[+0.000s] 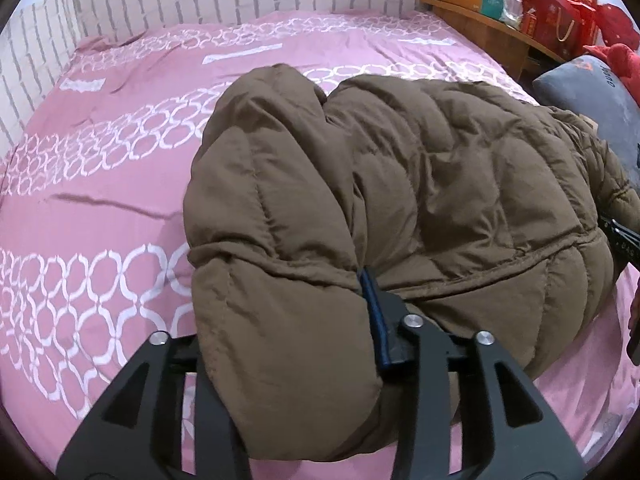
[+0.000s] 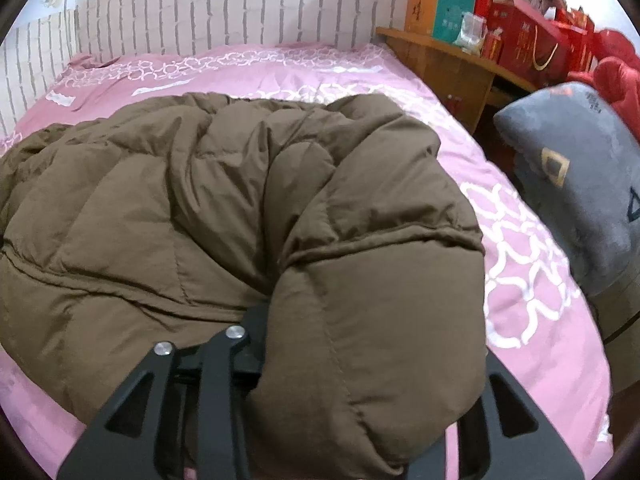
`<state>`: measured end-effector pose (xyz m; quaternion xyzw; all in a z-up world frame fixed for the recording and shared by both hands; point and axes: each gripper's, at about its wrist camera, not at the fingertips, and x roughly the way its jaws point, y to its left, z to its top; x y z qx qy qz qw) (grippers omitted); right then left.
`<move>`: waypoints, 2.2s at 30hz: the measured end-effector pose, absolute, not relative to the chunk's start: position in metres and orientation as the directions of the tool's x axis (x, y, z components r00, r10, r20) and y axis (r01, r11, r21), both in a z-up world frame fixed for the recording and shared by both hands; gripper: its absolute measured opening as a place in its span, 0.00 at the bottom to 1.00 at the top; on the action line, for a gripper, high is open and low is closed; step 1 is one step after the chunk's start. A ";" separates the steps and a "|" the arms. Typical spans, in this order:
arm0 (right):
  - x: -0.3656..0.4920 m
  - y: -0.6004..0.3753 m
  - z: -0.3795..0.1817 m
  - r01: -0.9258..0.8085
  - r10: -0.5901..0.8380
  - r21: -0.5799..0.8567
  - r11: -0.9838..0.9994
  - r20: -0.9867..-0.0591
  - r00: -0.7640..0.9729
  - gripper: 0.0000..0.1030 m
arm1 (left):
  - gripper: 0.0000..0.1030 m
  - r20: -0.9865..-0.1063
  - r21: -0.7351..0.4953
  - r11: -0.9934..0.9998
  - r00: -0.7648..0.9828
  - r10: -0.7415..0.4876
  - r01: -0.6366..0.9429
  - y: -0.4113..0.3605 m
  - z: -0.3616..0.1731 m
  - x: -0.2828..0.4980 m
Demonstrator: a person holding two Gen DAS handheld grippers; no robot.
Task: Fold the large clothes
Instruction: 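Open both tools to release the folded jacket and pull back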
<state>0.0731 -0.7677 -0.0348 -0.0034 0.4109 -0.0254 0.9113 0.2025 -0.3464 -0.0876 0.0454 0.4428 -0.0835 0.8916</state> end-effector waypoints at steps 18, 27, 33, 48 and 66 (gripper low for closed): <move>0.057 -0.781 -0.012 0.057 -0.077 -0.054 0.997 -0.784 0.616 0.80 | 0.83 -0.800 0.050 0.994 0.599 -0.019 0.100 -0.302 -0.077 0.202; 0.044 -0.795 0.004 0.075 -0.135 -0.114 0.991 -0.754 0.643 0.80 | 0.88 -0.784 0.066 0.995 0.620 0.008 0.070 -0.282 -0.070 0.191; 0.050 -0.825 -0.014 0.148 -0.136 -0.055 0.987 -0.774 0.618 0.87 | 0.91 -0.796 0.048 0.997 0.606 0.005 0.055 -0.273 -0.075 0.197; 0.036 -0.778 0.059 0.139 -0.133 -0.049 0.989 -0.699 0.703 0.90 | 0.97 -0.743 0.050 0.997 0.670 -0.005 0.063 -0.234 -0.015 0.184; -0.007 -0.582 0.126 0.008 0.032 0.065 0.998 -0.588 0.808 0.98 | 0.97 -0.586 0.043 0.999 0.810 0.031 -0.007 -0.141 0.067 0.110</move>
